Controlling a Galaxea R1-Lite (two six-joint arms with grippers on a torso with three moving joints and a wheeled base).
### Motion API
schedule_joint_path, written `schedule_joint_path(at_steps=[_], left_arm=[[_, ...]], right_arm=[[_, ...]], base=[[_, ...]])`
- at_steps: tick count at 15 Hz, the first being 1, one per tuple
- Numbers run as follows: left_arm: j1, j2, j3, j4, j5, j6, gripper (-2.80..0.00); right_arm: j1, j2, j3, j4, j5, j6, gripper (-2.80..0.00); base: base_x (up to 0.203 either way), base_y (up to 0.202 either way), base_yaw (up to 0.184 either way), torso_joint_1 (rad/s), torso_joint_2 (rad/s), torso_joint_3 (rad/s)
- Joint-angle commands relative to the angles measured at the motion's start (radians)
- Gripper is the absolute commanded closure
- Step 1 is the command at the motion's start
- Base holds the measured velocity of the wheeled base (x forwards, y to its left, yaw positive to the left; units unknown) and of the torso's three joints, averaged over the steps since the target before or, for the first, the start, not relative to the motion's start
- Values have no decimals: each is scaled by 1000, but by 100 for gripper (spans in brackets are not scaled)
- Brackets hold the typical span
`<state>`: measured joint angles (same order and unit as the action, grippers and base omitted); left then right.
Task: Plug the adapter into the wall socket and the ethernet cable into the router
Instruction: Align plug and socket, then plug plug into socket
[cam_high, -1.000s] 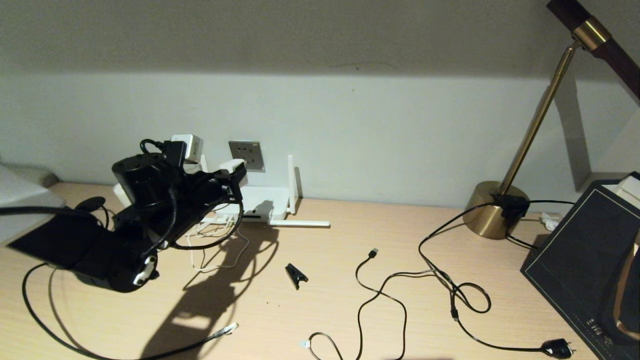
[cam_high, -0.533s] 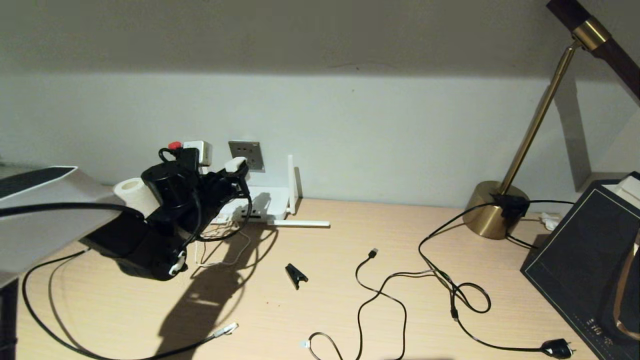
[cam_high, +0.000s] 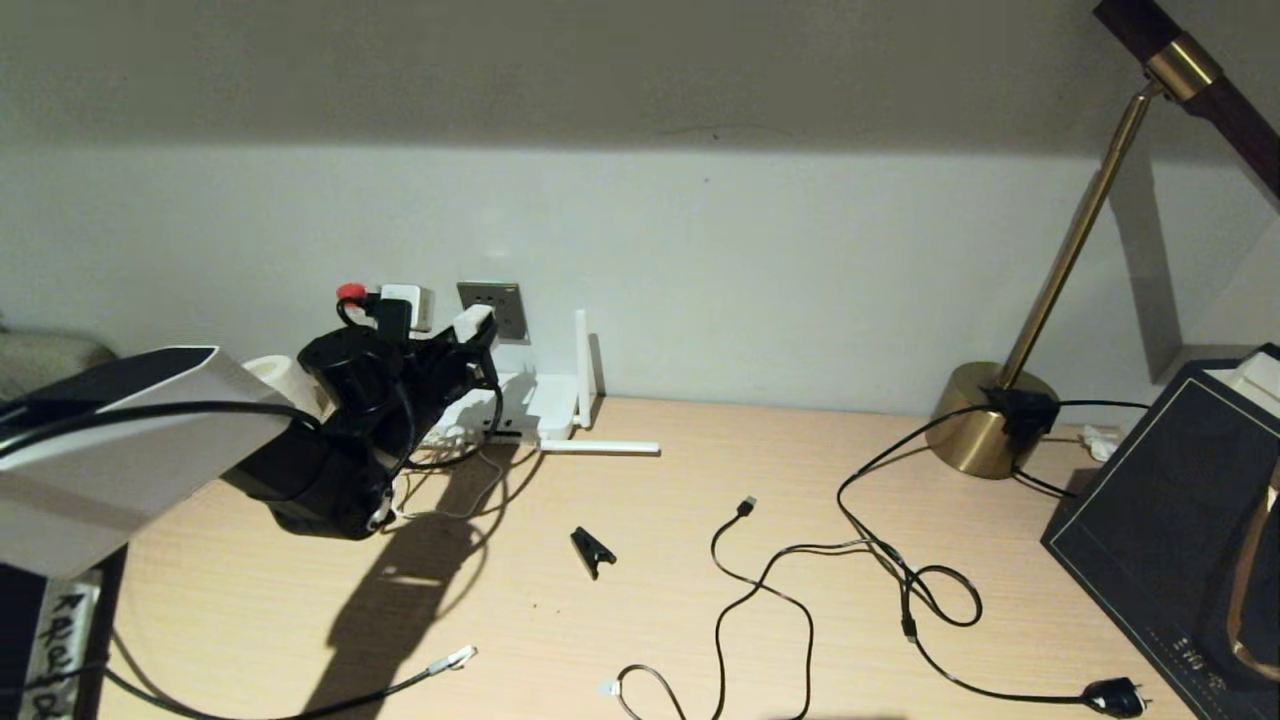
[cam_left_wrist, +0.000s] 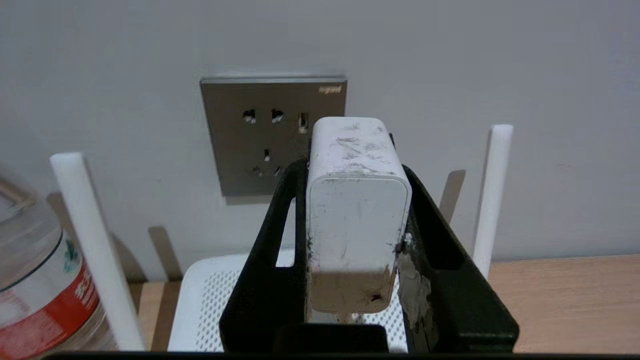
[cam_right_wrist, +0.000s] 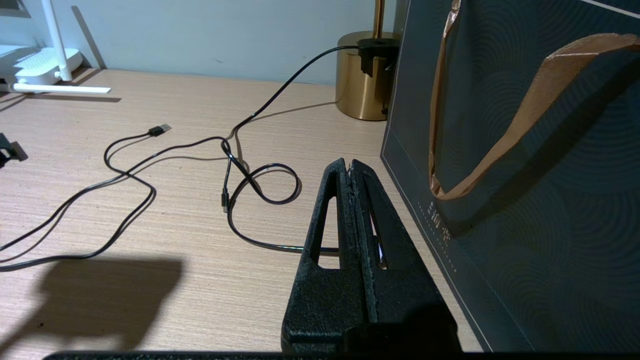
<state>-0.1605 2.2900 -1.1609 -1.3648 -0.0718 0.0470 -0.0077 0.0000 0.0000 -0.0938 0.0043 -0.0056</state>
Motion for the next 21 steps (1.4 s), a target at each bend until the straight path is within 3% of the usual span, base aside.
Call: schedule_joint_path(at_steps=[1,7,21], left_arm=[[5,46,-10,-55,-2,3,0],[18,107,-32,-159,13,14,0],[45,174,-149,-77,15,8,0]], right_arm=[[0,1,35,-1,0,0,0],[0,0,35,-1,0,0,0],[0,0,35,-1,0,0,0]], base=[[0,0,0,0,0,0],[0,0,0,0,0,0],[0,0,0,0,0,0]])
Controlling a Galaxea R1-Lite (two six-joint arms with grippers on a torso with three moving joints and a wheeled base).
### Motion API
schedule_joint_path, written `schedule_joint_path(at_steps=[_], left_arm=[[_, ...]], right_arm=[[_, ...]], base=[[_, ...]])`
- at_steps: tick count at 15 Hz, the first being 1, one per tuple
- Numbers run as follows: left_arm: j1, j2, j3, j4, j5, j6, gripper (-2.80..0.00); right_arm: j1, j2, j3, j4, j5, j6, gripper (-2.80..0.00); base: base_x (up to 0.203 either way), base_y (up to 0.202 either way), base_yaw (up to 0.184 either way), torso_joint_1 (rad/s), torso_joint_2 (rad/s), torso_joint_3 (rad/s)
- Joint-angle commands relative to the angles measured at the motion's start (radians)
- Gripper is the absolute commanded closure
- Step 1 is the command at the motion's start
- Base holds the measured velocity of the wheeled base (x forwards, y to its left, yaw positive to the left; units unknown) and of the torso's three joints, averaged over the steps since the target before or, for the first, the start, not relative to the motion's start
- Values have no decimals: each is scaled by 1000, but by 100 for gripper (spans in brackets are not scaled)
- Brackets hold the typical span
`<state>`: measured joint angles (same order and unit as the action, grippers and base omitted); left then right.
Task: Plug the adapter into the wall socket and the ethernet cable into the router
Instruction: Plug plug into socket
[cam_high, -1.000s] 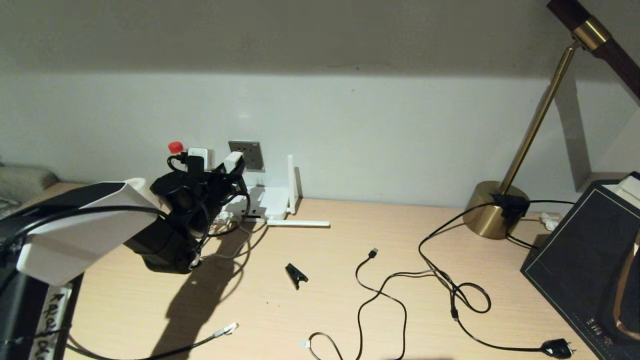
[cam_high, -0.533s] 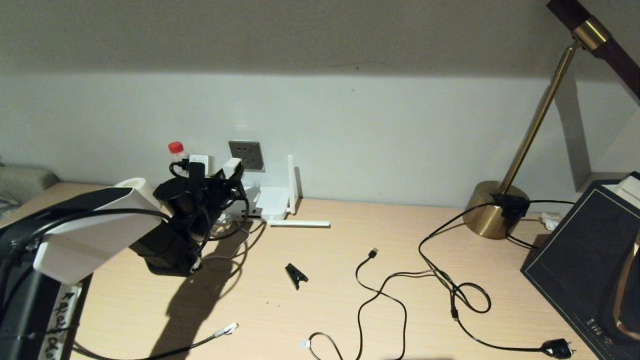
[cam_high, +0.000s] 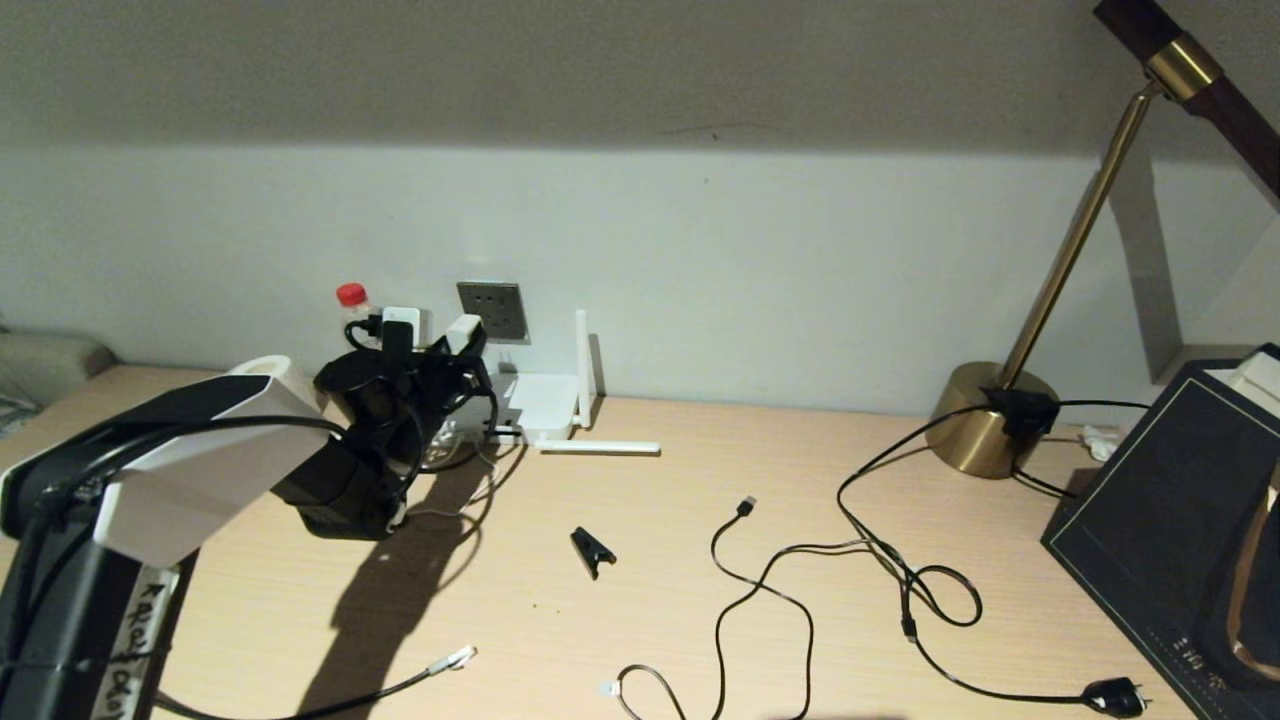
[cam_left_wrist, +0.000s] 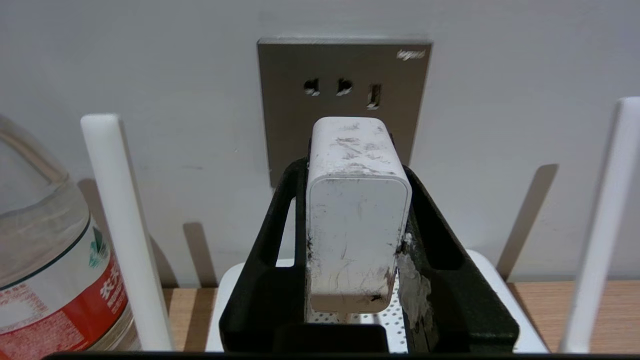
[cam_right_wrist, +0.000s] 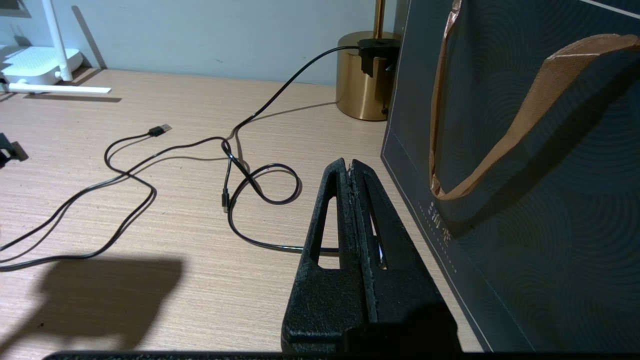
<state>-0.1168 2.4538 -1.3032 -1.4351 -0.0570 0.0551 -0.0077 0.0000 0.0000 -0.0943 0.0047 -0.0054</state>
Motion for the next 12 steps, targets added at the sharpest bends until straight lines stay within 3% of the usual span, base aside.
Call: schedule_joint_path(at_steps=[1,12], left_arm=[[2,10,-8,-2,0,0,0],[3,24,-87,51,2,-3,0]], right_arm=[[0,0,35,-1,0,-1,0],[0,0,35,-1,0,-1,0]], base=[[0,0,0,0,0,0],[0,0,0,0,0,0]])
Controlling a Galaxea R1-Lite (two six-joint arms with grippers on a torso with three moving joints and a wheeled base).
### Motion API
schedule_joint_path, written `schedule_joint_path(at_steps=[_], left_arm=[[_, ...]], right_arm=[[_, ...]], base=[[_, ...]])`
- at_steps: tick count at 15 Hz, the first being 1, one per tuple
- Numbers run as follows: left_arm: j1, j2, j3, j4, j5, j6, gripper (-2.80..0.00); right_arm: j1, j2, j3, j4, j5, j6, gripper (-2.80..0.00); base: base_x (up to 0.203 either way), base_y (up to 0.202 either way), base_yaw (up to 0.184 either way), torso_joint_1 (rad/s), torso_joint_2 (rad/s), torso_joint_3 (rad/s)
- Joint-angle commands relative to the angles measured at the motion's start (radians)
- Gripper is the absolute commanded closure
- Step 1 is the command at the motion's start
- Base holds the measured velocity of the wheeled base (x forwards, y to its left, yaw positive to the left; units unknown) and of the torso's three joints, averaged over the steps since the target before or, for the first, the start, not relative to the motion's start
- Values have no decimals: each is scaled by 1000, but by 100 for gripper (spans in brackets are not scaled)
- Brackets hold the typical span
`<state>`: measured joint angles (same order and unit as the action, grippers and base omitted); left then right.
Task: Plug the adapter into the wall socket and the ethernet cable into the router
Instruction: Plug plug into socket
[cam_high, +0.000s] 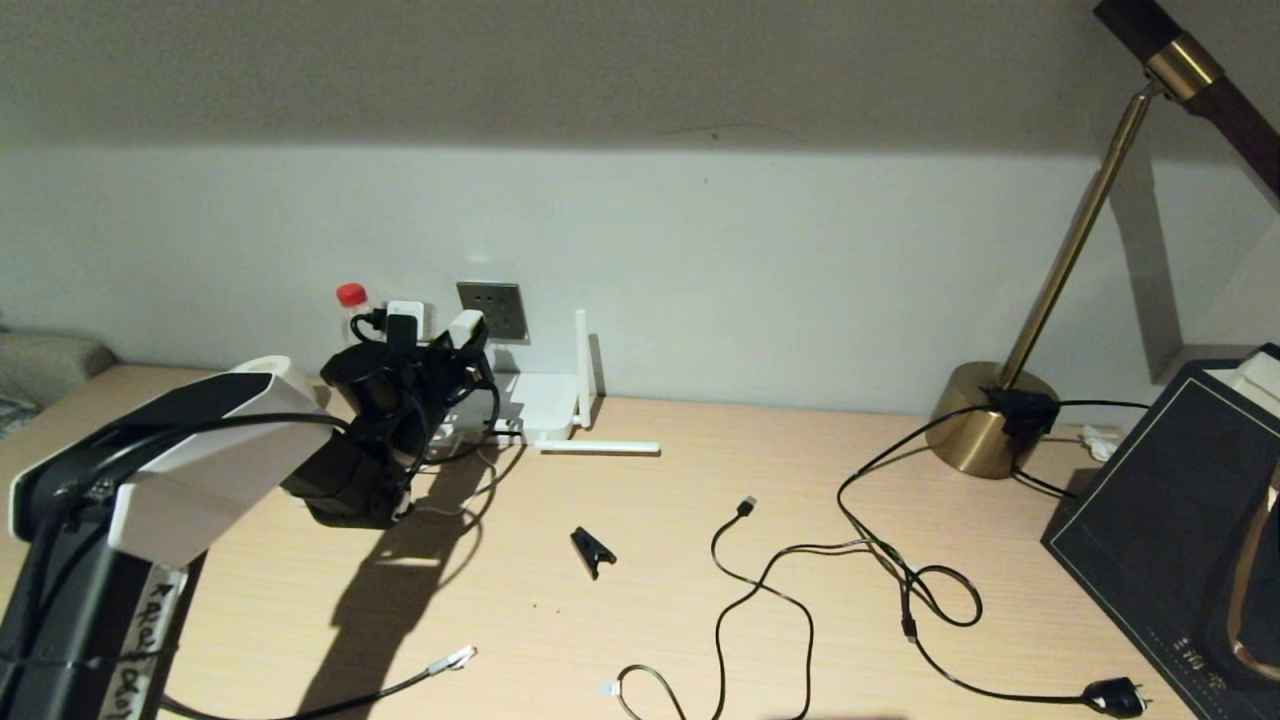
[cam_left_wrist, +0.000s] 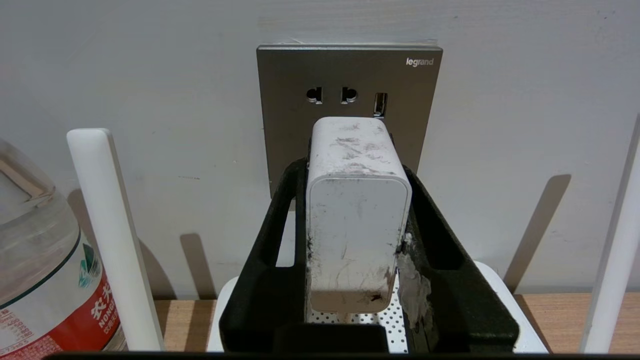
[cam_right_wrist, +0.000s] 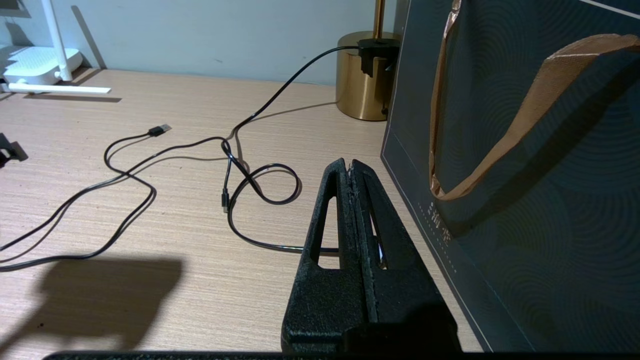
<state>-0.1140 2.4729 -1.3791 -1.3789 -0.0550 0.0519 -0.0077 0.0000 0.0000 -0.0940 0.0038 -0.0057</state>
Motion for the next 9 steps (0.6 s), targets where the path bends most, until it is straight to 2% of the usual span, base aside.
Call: schedule_joint_path(at_steps=[1,9], left_arm=[[0,10,-22,2,0,0,0],[0,41,-80,18,3,-1,0]], right_arm=[[0,1,35,0,1,0,0],[0,1,35,-1,1,0,0]], base=[[0,0,0,0,0,0],[0,0,0,0,0,0]])
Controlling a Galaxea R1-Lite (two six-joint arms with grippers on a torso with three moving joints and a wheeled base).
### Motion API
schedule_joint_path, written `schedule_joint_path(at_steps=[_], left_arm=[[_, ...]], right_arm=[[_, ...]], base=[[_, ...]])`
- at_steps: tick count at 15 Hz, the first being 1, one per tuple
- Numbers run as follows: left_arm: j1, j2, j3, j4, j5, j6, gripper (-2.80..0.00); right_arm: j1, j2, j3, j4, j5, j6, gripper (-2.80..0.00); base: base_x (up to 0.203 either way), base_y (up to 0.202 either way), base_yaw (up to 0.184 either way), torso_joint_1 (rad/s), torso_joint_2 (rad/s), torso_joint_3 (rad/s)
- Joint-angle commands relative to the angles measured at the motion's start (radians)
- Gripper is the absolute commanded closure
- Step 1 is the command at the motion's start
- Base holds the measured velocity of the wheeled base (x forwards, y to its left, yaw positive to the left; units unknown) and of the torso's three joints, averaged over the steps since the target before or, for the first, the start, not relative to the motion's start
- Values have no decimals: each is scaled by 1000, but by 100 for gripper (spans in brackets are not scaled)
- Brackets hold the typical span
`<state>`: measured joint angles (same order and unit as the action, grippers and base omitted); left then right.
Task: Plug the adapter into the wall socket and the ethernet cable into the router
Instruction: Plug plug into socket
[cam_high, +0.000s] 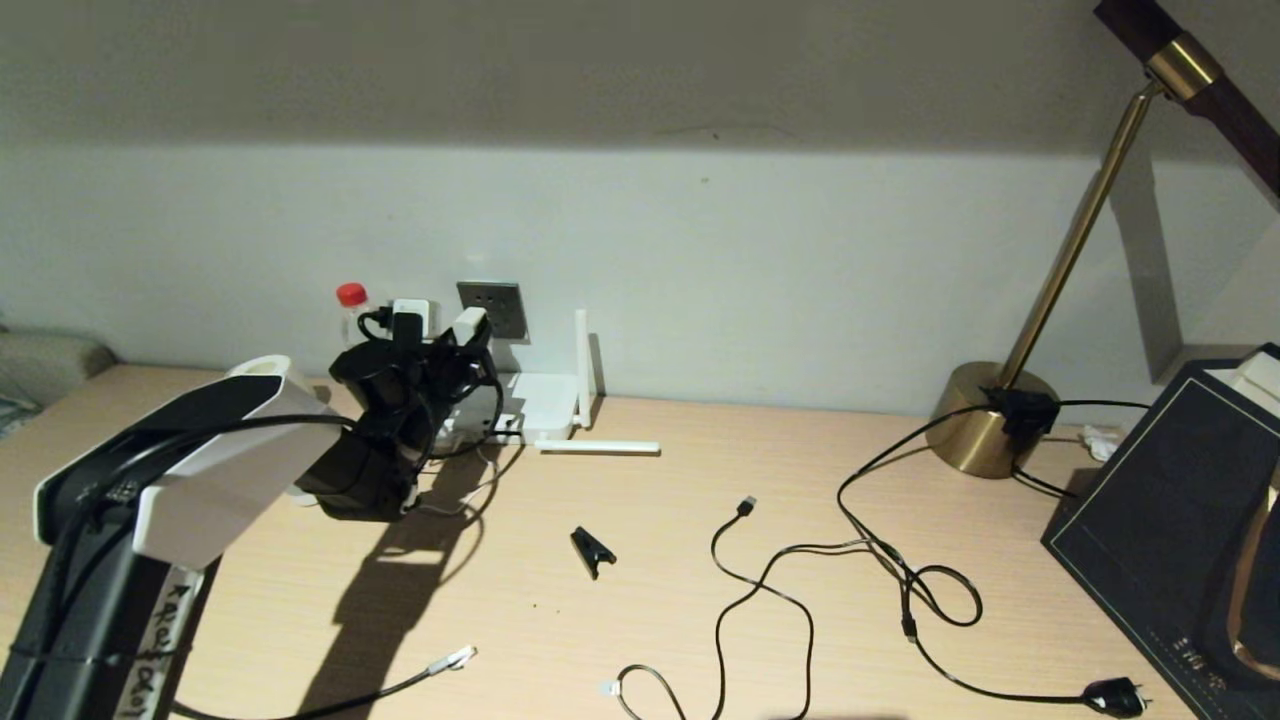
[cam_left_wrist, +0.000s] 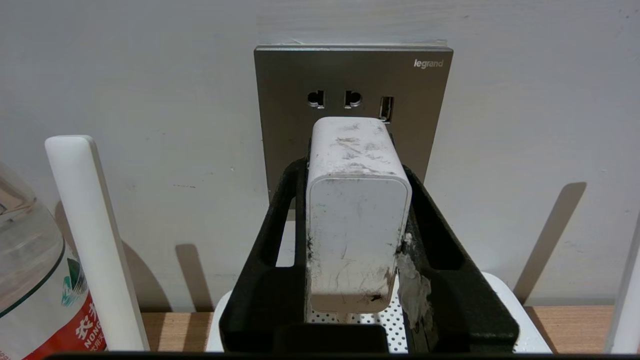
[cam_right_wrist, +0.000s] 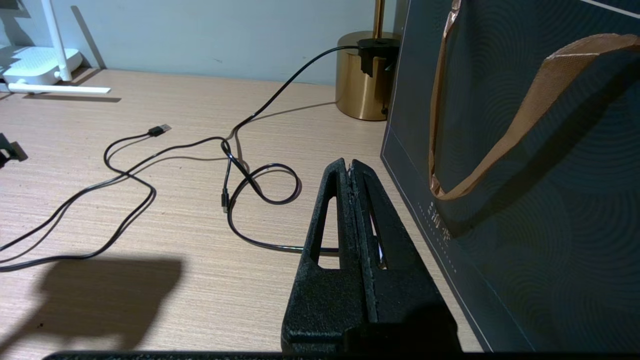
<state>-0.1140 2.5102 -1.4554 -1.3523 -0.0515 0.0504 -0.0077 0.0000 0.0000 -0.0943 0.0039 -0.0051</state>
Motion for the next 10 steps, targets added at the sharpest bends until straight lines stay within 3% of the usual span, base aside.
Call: schedule_joint_path(at_steps=[1,10], left_arm=[[0,5,-9,-7,-1,0,0],[2,6,-37,11,-1,0,0]], right_arm=[[0,0,35,-1,1,-1,0],[0,0,35,-1,1,-1,0]], base=[[0,0,0,0,0,0],[0,0,0,0,0,0]])
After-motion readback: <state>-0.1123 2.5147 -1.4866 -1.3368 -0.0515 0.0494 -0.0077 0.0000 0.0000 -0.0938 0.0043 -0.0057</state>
